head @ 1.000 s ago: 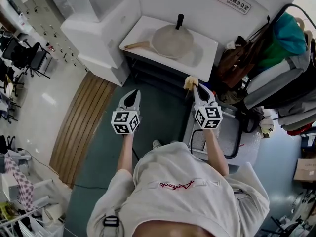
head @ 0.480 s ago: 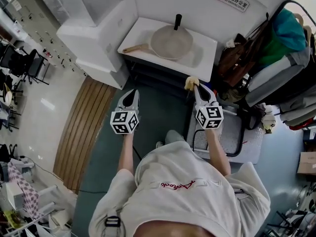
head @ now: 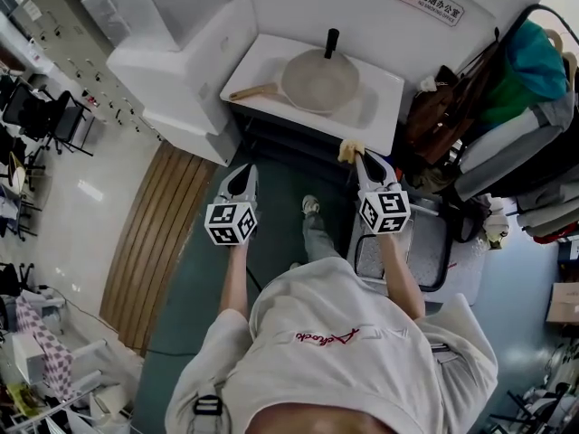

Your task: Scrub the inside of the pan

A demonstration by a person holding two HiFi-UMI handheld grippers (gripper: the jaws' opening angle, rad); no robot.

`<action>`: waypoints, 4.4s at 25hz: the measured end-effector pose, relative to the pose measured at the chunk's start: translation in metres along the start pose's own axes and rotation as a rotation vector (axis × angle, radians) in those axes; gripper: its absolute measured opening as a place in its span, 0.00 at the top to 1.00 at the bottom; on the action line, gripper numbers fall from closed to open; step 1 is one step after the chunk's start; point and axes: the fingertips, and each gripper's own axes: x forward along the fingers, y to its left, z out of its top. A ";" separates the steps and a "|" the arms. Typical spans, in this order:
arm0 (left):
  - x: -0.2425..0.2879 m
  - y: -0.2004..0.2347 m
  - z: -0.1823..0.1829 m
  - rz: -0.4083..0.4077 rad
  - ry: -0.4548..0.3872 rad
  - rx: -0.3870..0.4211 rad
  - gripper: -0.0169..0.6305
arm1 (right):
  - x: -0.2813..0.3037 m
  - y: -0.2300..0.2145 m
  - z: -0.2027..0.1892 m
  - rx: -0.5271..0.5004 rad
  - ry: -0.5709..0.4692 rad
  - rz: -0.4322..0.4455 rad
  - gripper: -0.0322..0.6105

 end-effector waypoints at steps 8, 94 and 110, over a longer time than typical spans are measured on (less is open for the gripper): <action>0.035 0.014 0.007 0.008 0.001 0.002 0.97 | 0.039 -0.015 -0.001 0.019 -0.006 0.014 0.90; 0.482 0.166 -0.020 -0.141 0.436 -0.033 0.97 | 0.411 -0.150 -0.052 0.176 0.285 0.050 0.90; 0.519 0.162 -0.044 -0.163 0.511 -0.011 0.80 | 0.424 -0.150 -0.068 0.187 0.318 0.063 0.90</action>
